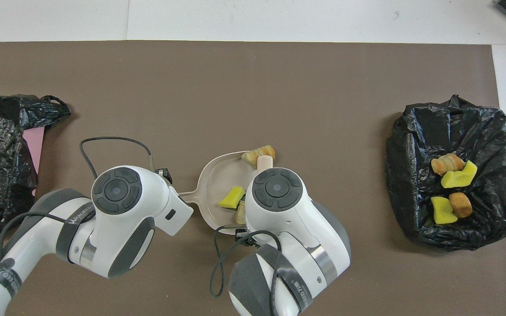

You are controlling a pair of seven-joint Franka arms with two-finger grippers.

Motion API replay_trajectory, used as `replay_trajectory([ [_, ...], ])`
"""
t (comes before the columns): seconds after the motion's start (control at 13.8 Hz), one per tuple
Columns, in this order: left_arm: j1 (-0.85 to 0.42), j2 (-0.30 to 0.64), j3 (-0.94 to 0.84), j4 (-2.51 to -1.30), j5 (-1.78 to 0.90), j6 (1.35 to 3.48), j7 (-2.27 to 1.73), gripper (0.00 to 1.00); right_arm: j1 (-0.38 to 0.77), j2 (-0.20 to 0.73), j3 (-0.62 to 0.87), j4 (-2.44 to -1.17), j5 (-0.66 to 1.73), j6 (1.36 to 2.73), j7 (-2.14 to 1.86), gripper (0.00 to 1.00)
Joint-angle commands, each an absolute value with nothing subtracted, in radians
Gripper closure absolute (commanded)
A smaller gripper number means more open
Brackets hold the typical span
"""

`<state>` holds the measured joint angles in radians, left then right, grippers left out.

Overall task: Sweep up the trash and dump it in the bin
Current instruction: 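Sweep the pieces into the dustpan with the right gripper's brush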

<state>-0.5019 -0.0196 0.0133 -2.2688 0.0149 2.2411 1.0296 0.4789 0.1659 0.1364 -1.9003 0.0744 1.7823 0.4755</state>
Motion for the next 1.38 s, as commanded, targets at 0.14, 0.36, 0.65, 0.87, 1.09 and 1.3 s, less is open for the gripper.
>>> replay_trajectory([
  [0.14,-0.48,-0.032,0.014,-2.295,0.034,2.264,1.015,1.0,0.338,0.267,0.144,-1.867,-0.049,1.859,0.235,1.0],
  [0.36,-0.479,-0.031,0.014,-2.293,0.034,2.264,1.015,1.0,0.344,0.282,0.149,-1.885,-0.019,1.861,0.227,1.0],
  [0.65,-0.479,-0.031,0.014,-2.293,0.034,2.263,1.014,1.0,0.405,0.242,0.166,-1.93,0.104,1.836,0.229,1.0],
  [0.87,-0.479,-0.031,0.014,-2.293,0.034,2.263,1.014,1.0,0.422,0.221,0.166,-1.919,0.202,1.734,0.232,1.0],
  [1.09,-0.477,-0.031,0.014,-2.293,0.034,2.263,1.014,1.0,0.408,0.147,0.166,-1.921,0.222,1.668,0.248,1.0],
  [1.3,-0.477,-0.031,0.014,-2.292,0.034,2.263,1.014,1.0,0.416,0.088,0.167,-1.948,0.236,1.615,0.36,1.0],
])
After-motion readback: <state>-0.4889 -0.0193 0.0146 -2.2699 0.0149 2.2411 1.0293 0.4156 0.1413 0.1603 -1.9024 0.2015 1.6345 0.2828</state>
